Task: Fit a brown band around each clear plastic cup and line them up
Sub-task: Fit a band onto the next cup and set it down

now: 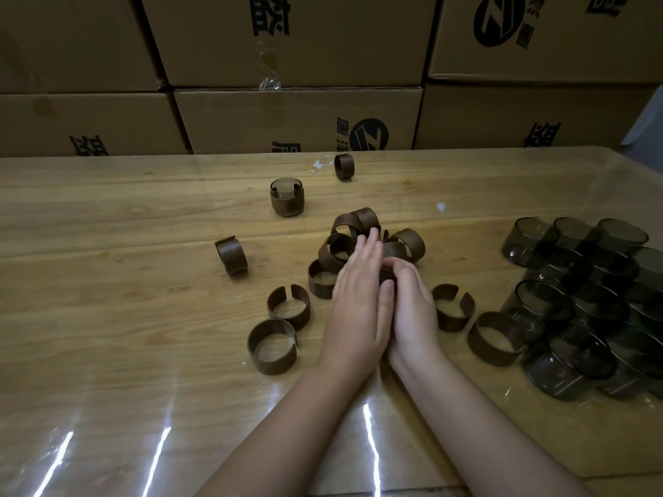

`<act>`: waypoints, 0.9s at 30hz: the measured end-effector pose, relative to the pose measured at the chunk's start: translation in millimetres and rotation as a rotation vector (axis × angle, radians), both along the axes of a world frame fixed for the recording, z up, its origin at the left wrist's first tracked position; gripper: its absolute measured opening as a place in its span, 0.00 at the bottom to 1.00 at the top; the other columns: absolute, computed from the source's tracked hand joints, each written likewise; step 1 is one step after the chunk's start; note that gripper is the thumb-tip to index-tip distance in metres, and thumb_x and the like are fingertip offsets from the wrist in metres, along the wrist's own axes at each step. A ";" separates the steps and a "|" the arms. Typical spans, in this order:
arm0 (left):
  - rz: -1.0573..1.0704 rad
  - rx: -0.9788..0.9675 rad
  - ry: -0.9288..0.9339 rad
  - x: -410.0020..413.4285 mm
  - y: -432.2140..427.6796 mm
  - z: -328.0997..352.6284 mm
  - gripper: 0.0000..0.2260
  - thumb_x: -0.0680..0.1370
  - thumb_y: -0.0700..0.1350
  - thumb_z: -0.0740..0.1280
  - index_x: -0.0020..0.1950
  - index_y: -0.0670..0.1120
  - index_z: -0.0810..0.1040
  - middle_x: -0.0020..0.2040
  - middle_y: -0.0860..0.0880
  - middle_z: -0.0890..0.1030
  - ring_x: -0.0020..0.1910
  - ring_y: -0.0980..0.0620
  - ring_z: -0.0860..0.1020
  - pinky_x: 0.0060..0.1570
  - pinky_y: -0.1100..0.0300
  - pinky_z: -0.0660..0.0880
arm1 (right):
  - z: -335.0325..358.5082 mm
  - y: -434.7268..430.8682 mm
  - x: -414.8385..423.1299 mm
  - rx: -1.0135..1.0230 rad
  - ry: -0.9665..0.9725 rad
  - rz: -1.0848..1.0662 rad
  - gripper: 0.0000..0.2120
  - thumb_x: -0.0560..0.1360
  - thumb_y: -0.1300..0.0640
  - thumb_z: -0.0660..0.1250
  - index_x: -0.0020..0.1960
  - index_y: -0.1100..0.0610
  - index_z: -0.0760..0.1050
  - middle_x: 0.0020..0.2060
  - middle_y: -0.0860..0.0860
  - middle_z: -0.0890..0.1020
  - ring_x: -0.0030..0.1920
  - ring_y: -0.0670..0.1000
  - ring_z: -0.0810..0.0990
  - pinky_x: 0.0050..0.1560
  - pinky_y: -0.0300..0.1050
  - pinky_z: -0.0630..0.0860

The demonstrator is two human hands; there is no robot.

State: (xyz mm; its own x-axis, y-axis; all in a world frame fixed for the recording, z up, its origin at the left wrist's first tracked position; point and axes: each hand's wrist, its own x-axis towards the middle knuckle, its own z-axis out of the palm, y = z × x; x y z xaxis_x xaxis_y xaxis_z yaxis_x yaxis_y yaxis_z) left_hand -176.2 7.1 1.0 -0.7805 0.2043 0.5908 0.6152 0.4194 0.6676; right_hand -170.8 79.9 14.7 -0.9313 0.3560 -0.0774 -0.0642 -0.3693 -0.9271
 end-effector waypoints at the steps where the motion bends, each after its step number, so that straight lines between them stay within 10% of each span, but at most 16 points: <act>1: 0.012 -0.015 0.010 -0.9 -1.0 -0.5 0.22 0.81 0.47 0.51 0.75 0.43 0.57 0.75 0.52 0.57 0.77 0.54 0.55 0.75 0.59 0.53 | -0.1 -0.7 0.2 -0.050 -0.007 0.019 0.11 0.79 0.55 0.60 0.49 0.53 0.81 0.47 0.50 0.85 0.51 0.46 0.83 0.45 0.37 0.78; 6: 0.010 0.129 0.061 -1.7 -7.7 -3.6 0.18 0.80 0.44 0.55 0.68 0.42 0.72 0.72 0.48 0.69 0.74 0.52 0.64 0.73 0.56 0.61 | -2.1 -5.8 2.4 -0.122 0.045 0.099 0.12 0.81 0.52 0.58 0.53 0.51 0.81 0.50 0.52 0.84 0.54 0.50 0.83 0.52 0.46 0.78; 11: -0.085 0.516 -0.203 -2.4 -6.7 7.4 0.11 0.79 0.43 0.58 0.57 0.45 0.77 0.65 0.49 0.76 0.66 0.61 0.72 0.63 0.67 0.68 | -0.8 -9.6 7.5 0.388 0.302 0.010 0.08 0.78 0.51 0.57 0.51 0.47 0.74 0.50 0.48 0.79 0.52 0.44 0.79 0.50 0.36 0.75; 15: -0.156 0.791 -0.586 -1.2 -9.2 9.2 0.17 0.77 0.50 0.57 0.59 0.43 0.77 0.57 0.45 0.81 0.58 0.51 0.79 0.53 0.63 0.76 | -8.6 -7.7 6.9 0.883 0.597 -0.157 0.12 0.77 0.55 0.59 0.53 0.61 0.76 0.53 0.54 0.74 0.56 0.49 0.75 0.56 0.41 0.73; 21: -0.358 1.083 -0.955 -1.0 -18.3 8.2 0.22 0.79 0.59 0.56 0.46 0.47 0.85 0.45 0.46 0.84 0.47 0.51 0.83 0.44 0.60 0.79 | -10.9 3.7 -0.7 1.423 0.908 -0.179 0.08 0.77 0.55 0.62 0.55 0.55 0.72 0.56 0.53 0.72 0.60 0.54 0.73 0.63 0.48 0.67; 27: -0.231 0.999 -0.982 -4.3 -16.3 4.3 0.20 0.79 0.55 0.56 0.41 0.47 0.85 0.40 0.46 0.83 0.42 0.52 0.83 0.41 0.60 0.79 | -9.2 13.2 -4.3 1.465 1.011 -0.186 0.06 0.72 0.60 0.66 0.47 0.59 0.80 0.49 0.55 0.81 0.57 0.55 0.77 0.60 0.51 0.71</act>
State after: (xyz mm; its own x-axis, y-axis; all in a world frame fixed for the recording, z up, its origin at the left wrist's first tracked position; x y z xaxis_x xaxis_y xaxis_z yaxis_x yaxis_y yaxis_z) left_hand -180.6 -9.2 5.4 -0.9589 0.2071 -0.1940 -0.2759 -0.5205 0.8081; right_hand -175.1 93.1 5.5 -0.3559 -0.3013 0.8846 -0.6990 0.7141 -0.0380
